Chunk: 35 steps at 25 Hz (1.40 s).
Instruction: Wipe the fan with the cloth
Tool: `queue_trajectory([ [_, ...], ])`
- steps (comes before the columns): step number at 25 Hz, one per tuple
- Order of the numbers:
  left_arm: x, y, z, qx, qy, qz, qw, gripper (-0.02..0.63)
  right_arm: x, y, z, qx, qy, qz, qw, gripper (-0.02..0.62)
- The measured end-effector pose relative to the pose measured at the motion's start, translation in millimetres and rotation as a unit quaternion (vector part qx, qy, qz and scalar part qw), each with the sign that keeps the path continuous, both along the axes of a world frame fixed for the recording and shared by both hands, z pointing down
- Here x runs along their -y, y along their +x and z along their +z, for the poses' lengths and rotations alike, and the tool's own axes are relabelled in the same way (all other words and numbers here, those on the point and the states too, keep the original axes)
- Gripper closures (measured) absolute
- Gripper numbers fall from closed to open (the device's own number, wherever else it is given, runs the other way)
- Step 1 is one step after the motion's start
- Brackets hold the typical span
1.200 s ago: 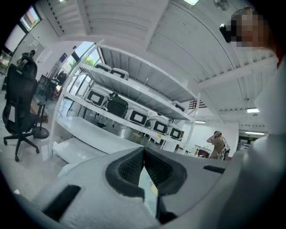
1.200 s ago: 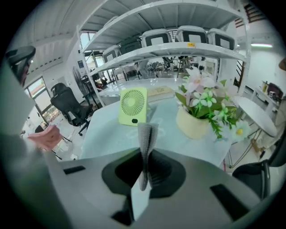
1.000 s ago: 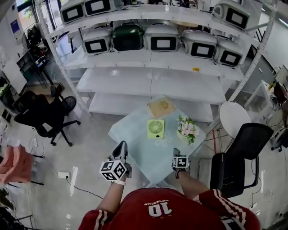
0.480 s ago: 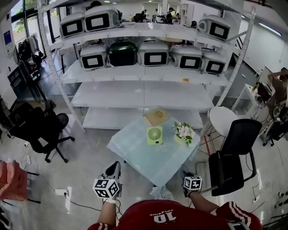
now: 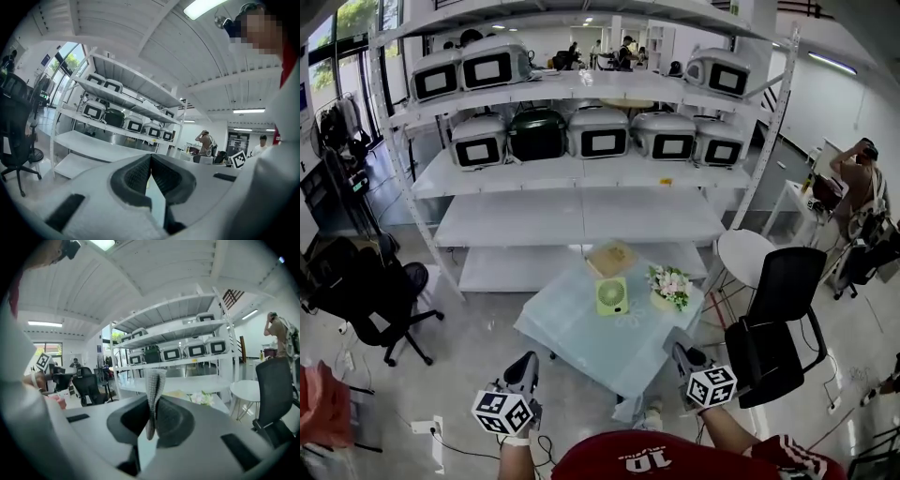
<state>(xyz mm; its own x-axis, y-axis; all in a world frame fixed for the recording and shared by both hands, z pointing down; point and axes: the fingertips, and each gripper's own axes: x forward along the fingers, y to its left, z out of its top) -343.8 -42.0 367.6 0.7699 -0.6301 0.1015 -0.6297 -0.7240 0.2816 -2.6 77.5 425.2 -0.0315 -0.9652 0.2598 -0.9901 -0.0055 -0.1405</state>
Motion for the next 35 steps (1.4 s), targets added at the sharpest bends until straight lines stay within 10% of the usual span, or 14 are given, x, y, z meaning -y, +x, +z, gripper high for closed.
queue_trajectory([
  [12,14.2,44.2,-77.4,-0.014,0.1,0.006,0.9949,0.6,41.6,-4.4,-124.8,-0.038,0.121,0.001,0.992,0.575],
  [35,15.3,66.6,-74.7,-0.022,0.097,0.037,0.9944,0.6,45.1,-25.7,-134.7,-0.037,0.119,0.004,0.992,0.577],
])
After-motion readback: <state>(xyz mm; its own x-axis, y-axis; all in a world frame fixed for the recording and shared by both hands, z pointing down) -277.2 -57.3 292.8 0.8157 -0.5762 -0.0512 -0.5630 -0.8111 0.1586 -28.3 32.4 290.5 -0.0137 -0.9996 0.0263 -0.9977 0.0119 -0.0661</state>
